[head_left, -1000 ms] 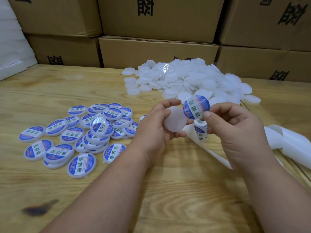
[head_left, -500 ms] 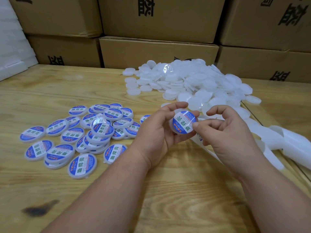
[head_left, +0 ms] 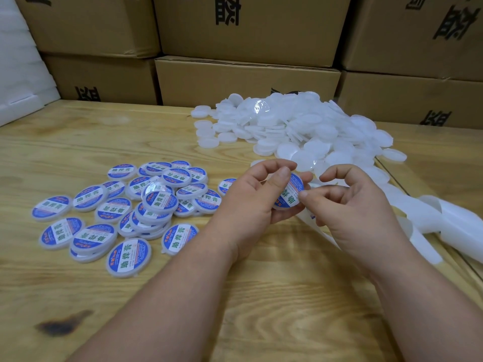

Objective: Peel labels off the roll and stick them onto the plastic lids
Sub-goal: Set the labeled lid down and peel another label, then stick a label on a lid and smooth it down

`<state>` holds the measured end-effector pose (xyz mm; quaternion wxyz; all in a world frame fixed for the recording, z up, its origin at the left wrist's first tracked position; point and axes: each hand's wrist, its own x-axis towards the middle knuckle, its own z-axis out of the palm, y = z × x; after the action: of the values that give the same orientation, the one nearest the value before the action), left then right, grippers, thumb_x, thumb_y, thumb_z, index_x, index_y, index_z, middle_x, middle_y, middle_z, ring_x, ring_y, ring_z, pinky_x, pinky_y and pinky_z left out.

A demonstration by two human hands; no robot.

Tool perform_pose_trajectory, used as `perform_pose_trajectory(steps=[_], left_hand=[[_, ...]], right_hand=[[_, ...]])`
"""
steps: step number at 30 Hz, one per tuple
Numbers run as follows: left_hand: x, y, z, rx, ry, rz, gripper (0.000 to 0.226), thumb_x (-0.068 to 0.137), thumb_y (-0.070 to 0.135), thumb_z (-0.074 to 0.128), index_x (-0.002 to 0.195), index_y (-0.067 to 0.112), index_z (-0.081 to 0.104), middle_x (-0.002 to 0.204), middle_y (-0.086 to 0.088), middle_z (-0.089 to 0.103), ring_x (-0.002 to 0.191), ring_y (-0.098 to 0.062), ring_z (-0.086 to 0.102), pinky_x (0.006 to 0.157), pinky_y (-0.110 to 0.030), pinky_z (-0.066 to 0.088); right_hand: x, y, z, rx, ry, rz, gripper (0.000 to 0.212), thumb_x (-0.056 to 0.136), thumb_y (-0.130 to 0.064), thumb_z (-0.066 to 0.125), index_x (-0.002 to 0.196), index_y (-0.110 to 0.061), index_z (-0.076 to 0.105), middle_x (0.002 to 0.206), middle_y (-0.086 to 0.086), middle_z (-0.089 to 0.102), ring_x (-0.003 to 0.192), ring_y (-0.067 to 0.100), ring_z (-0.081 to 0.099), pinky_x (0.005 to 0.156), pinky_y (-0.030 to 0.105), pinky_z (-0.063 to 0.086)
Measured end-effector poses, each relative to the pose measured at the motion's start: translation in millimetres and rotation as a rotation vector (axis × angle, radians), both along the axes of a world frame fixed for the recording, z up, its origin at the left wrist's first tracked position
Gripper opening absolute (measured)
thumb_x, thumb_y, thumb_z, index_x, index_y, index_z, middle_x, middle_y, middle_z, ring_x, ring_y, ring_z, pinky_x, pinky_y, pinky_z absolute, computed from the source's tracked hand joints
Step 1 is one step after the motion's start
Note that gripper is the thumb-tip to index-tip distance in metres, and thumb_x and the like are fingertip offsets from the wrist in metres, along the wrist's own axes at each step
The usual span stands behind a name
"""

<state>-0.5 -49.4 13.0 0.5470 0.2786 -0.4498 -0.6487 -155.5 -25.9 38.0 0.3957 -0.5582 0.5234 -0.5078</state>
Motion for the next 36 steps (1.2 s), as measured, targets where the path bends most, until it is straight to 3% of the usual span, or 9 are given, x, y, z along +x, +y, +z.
perform_pose_trajectory(steps=[5,14,18,23,26,29,33,35,36], left_hand=[[2,-1,-1,-0.032,-0.023,-0.003,0.01,0.097,0.023,0.06,0.104,0.024,0.066,0.12,-0.01,0.074,0.117,-0.029,0.068,0.094,-0.043,0.058],[4,-1,-2,-0.063,-0.056,0.046,0.027,0.096,-0.005,0.061,0.109,0.018,0.063,0.116,-0.008,0.075,0.109,-0.024,0.072,0.085,-0.035,0.061],[5,-2,-2,-0.076,-0.103,0.18,0.028,0.094,-0.004,0.064,0.11,0.02,0.062,0.111,-0.004,0.077,0.107,-0.017,0.073,0.08,-0.031,0.061],[18,-8,2,-0.046,-0.083,0.426,0.027,0.091,0.0,0.068,0.108,0.02,0.06,0.101,-0.002,0.078,0.096,-0.019,0.076,0.069,-0.03,0.061],[25,-8,5,-0.035,-0.106,0.538,0.027,0.087,0.008,0.078,0.104,0.022,0.062,0.095,-0.004,0.078,0.087,-0.019,0.077,0.06,-0.028,0.06],[32,-9,7,-0.038,-0.244,0.663,0.015,0.09,0.02,0.075,0.099,0.025,0.063,0.09,0.002,0.078,0.076,-0.017,0.077,0.058,-0.031,0.06],[48,-12,1,-0.13,-0.693,0.794,0.009,0.096,0.039,0.065,0.091,0.033,0.067,0.083,0.017,0.074,0.077,-0.007,0.068,0.067,-0.033,0.053],[53,-13,1,-0.116,-0.72,0.81,0.006,0.092,0.038,0.072,0.086,0.035,0.071,0.082,0.013,0.072,0.076,-0.009,0.067,0.07,-0.037,0.057],[55,-13,2,-0.121,-0.736,0.819,0.006,0.089,0.036,0.075,0.084,0.036,0.073,0.082,0.014,0.071,0.076,-0.002,0.066,0.071,-0.03,0.057]], right_hand=[[0,0,-2,-0.01,0.012,0.004,0.029,0.087,-0.015,0.077,0.1,-0.026,0.053,0.072,-0.005,0.077,0.052,0.002,0.057,0.059,0.021,0.047],[-1,-1,-2,0.021,-0.016,-0.01,0.021,0.089,-0.022,0.075,0.101,-0.023,0.058,0.076,0.004,0.078,0.057,0.012,0.061,0.07,0.038,0.054],[-3,-1,-2,0.004,-0.04,-0.042,0.005,0.096,-0.02,0.066,0.096,-0.018,0.062,0.08,0.002,0.08,0.056,0.015,0.067,0.062,0.032,0.056],[-10,-5,-4,-0.088,0.002,-0.218,0.009,0.094,-0.019,0.064,0.086,-0.021,0.065,0.074,-0.003,0.078,0.055,0.009,0.066,0.062,0.027,0.051],[-14,-9,-8,-0.172,0.129,-0.288,0.012,0.091,-0.023,0.068,0.08,-0.026,0.066,0.074,-0.012,0.073,0.058,0.0,0.06,0.059,0.013,0.046],[-12,-11,-12,-0.177,0.277,-0.294,0.018,0.086,-0.035,0.076,0.074,-0.026,0.066,0.07,-0.016,0.067,0.059,0.001,0.057,0.054,0.01,0.041],[-7,-9,-17,-0.114,0.414,-0.245,0.032,0.073,-0.053,0.082,0.071,-0.026,0.064,0.069,-0.018,0.066,0.061,0.0,0.058,0.054,0.018,0.041],[-7,-9,-18,-0.088,0.474,-0.236,0.034,0.069,-0.057,0.084,0.071,-0.028,0.065,0.071,-0.024,0.065,0.065,-0.003,0.058,0.055,0.021,0.04],[-7,-9,-18,-0.074,0.494,-0.231,0.034,0.068,-0.057,0.085,0.071,-0.029,0.066,0.071,-0.025,0.065,0.067,-0.004,0.059,0.055,0.022,0.041]])
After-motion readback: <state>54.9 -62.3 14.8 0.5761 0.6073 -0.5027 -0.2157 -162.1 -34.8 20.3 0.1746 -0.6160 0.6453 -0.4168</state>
